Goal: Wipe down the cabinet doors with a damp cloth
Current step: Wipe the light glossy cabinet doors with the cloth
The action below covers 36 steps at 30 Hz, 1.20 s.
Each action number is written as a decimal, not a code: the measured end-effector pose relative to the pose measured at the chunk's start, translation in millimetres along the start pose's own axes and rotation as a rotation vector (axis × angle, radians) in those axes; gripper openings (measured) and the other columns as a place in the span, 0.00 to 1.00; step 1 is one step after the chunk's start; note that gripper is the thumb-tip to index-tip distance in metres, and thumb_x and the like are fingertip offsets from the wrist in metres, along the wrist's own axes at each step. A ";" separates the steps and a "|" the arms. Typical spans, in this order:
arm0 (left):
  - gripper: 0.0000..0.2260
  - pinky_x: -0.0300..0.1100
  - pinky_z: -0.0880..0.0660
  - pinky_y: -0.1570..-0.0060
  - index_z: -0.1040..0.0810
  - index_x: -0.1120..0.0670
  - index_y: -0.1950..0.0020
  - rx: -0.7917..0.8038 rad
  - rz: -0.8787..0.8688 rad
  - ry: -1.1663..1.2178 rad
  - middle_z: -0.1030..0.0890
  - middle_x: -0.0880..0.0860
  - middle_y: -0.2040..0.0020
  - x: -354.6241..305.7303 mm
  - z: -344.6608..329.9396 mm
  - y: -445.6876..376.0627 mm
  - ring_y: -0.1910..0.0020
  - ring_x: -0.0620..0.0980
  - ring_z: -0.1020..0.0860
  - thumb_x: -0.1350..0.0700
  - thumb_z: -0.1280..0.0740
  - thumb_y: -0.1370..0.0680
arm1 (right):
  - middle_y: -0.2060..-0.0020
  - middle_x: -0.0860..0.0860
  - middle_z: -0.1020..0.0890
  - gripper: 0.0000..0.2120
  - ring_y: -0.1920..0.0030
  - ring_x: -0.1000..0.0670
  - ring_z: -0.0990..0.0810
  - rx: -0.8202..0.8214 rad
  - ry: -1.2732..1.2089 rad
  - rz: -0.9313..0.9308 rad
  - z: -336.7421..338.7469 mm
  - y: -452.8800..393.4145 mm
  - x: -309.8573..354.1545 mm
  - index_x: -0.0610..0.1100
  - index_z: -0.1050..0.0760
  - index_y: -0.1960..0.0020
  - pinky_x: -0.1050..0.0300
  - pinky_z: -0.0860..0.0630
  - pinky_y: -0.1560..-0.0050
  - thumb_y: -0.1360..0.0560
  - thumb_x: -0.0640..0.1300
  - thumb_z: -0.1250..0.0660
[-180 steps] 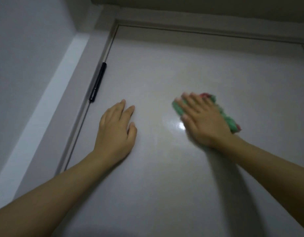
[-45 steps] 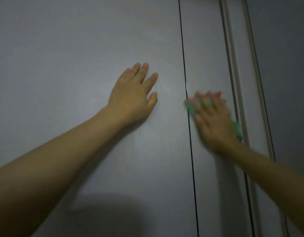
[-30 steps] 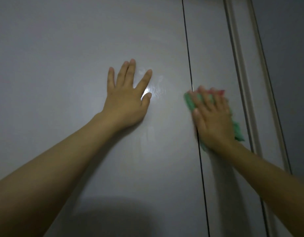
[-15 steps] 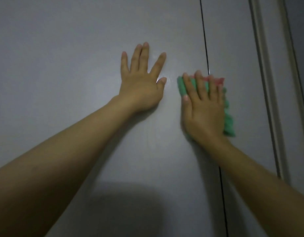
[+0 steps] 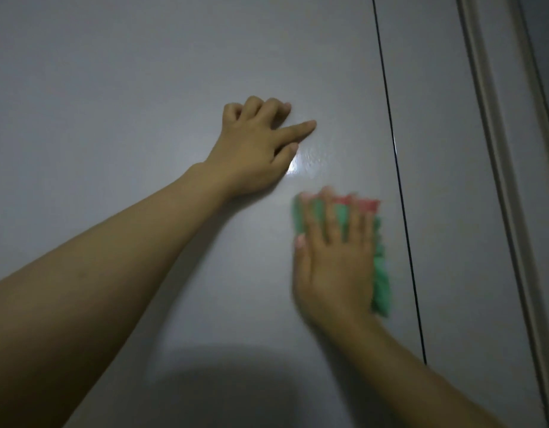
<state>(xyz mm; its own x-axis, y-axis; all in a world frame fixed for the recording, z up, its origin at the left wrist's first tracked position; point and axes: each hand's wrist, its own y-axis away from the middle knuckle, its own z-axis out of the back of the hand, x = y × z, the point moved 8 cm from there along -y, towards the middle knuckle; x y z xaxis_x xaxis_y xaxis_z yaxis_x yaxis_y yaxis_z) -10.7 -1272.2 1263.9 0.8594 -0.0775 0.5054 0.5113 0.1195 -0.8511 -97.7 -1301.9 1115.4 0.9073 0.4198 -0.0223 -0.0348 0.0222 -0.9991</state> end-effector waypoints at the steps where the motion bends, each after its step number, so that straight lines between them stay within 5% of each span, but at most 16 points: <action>1: 0.22 0.45 0.47 0.43 0.30 0.40 0.30 -0.047 -0.029 -0.014 0.28 0.55 0.34 1.2 0.5 -1.5 0.39 0.57 0.33 0.44 0.49 0.22 | 0.24 0.48 0.43 0.26 0.24 0.40 0.49 0.028 -0.015 0.152 -5.1 11.0 22.1 0.52 0.44 0.23 0.41 0.53 0.25 0.21 0.52 0.49; 3: 0.20 0.47 0.45 0.44 0.28 0.42 0.31 -0.126 -0.068 -0.074 0.26 0.56 0.37 1.9 -3.3 -2.0 0.42 0.56 0.33 0.46 0.46 0.21 | 0.24 0.50 0.40 0.25 0.24 0.41 0.46 0.143 -0.009 0.553 -8.5 32.0 42.8 0.54 0.41 0.24 0.41 0.50 0.25 0.21 0.52 0.47; 5: 0.20 0.47 0.44 0.43 0.28 0.43 0.30 -0.160 -0.077 -0.102 0.26 0.57 0.36 0.9 -5.1 -2.2 0.41 0.54 0.35 0.47 0.45 0.21 | 0.24 0.50 0.40 0.25 0.24 0.42 0.46 0.206 0.061 0.759 -5.3 25.7 21.2 0.54 0.42 0.24 0.42 0.51 0.25 0.20 0.54 0.50; 7: 0.19 0.47 0.44 0.43 0.28 0.43 0.30 -0.177 -0.072 -0.092 0.26 0.56 0.36 -0.2 -2.2 -2.2 0.39 0.55 0.34 0.47 0.45 0.21 | 0.24 0.49 0.43 0.25 0.23 0.44 0.49 0.146 0.097 0.588 -0.9 -10.4 -15.9 0.53 0.47 0.23 0.44 0.55 0.24 0.20 0.54 0.54; 11: 0.19 0.48 0.45 0.41 0.29 0.42 0.30 -0.181 -0.023 -0.079 0.27 0.55 0.34 -1.6 -5.5 1.3 0.37 0.57 0.31 0.48 0.45 0.21 | 0.23 0.48 0.46 0.25 0.23 0.43 0.53 -0.035 0.016 -0.060 5.7 -41.5 -28.6 0.52 0.52 0.23 0.43 0.56 0.24 0.19 0.53 0.57; 13: 0.19 0.48 0.44 0.41 0.27 0.43 0.32 -0.237 -0.013 -0.073 0.26 0.55 0.35 -3.9 -5.8 4.5 0.38 0.57 0.30 0.49 0.43 0.21 | 0.23 0.47 0.46 0.26 0.23 0.40 0.52 0.013 0.009 0.112 -3.0 -12.0 8.6 0.51 0.51 0.23 0.40 0.53 0.25 0.19 0.52 0.54; 16: 0.18 0.48 0.43 0.42 0.25 0.44 0.32 -0.285 -0.017 -0.075 0.25 0.56 0.35 -2.3 -4.3 5.0 0.39 0.54 0.32 0.50 0.42 0.22 | 0.23 0.50 0.43 0.25 0.23 0.42 0.51 0.194 0.037 0.647 -5.7 33.6 21.0 0.54 0.46 0.23 0.41 0.54 0.24 0.19 0.53 0.53; 18: 0.18 0.48 0.43 0.41 0.26 0.44 0.32 -0.294 -0.020 -0.068 0.25 0.56 0.34 -2.7 -4.4 4.6 0.38 0.54 0.32 0.50 0.43 0.21 | 0.24 0.48 0.41 0.24 0.23 0.42 0.48 0.181 0.099 0.744 -1.7 21.1 -12.3 0.53 0.44 0.23 0.42 0.53 0.24 0.19 0.53 0.54; 23: 0.18 0.47 0.44 0.40 0.27 0.44 0.31 -0.297 0.033 -0.071 0.26 0.55 0.33 -3.6 -4.7 5.6 0.36 0.55 0.31 0.51 0.43 0.21 | 0.23 0.48 0.45 0.26 0.23 0.43 0.51 -0.045 0.020 -0.146 15.6 -46.3 -83.9 0.53 0.50 0.22 0.50 0.61 0.25 0.20 0.55 0.58; 24: 0.18 0.47 0.43 0.41 0.26 0.44 0.32 -0.307 0.047 -0.067 0.26 0.56 0.34 -5.2 -4.6 6.3 0.37 0.56 0.30 0.51 0.42 0.21 | 0.23 0.47 0.45 0.26 0.23 0.42 0.51 -0.060 0.028 -0.201 13.1 -36.6 -69.8 0.52 0.50 0.22 0.48 0.61 0.25 0.20 0.54 0.58; 29: 0.19 0.48 0.44 0.37 0.26 0.46 0.32 -0.324 0.118 -0.055 0.26 0.57 0.32 -12.0 -7.6 9.6 0.34 0.58 0.29 0.53 0.42 0.22 | 0.24 0.50 0.43 0.24 0.23 0.43 0.50 0.182 0.006 0.571 -2.3 27.7 2.6 0.54 0.45 0.23 0.42 0.53 0.24 0.19 0.53 0.52; 31: 0.19 0.48 0.43 0.36 0.25 0.46 0.32 -0.340 0.129 -0.051 0.26 0.58 0.32 -13.2 -6.9 10.8 0.34 0.59 0.29 0.54 0.42 0.23 | 0.24 0.50 0.41 0.24 0.23 0.43 0.47 0.165 0.061 0.678 0.5 8.8 -22.7 0.54 0.44 0.24 0.42 0.52 0.24 0.19 0.54 0.53; 36: 0.20 0.48 0.43 0.35 0.26 0.47 0.31 -0.326 0.147 -0.049 0.27 0.57 0.31 -13.1 -4.7 11.4 0.33 0.57 0.30 0.55 0.42 0.22 | 0.23 0.50 0.46 0.25 0.23 0.45 0.52 -0.044 -0.006 -0.179 14.7 -38.4 -82.7 0.54 0.52 0.23 0.47 0.59 0.24 0.20 0.56 0.58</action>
<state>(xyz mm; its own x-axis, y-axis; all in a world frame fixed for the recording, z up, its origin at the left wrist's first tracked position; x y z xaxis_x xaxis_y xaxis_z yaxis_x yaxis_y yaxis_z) -16.2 -1274.4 1246.9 0.9270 -0.0344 0.3735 0.3602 -0.1965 -0.9120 -177.6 -1324.1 1156.2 0.8951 0.4178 0.1560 0.1456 0.0569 -0.9877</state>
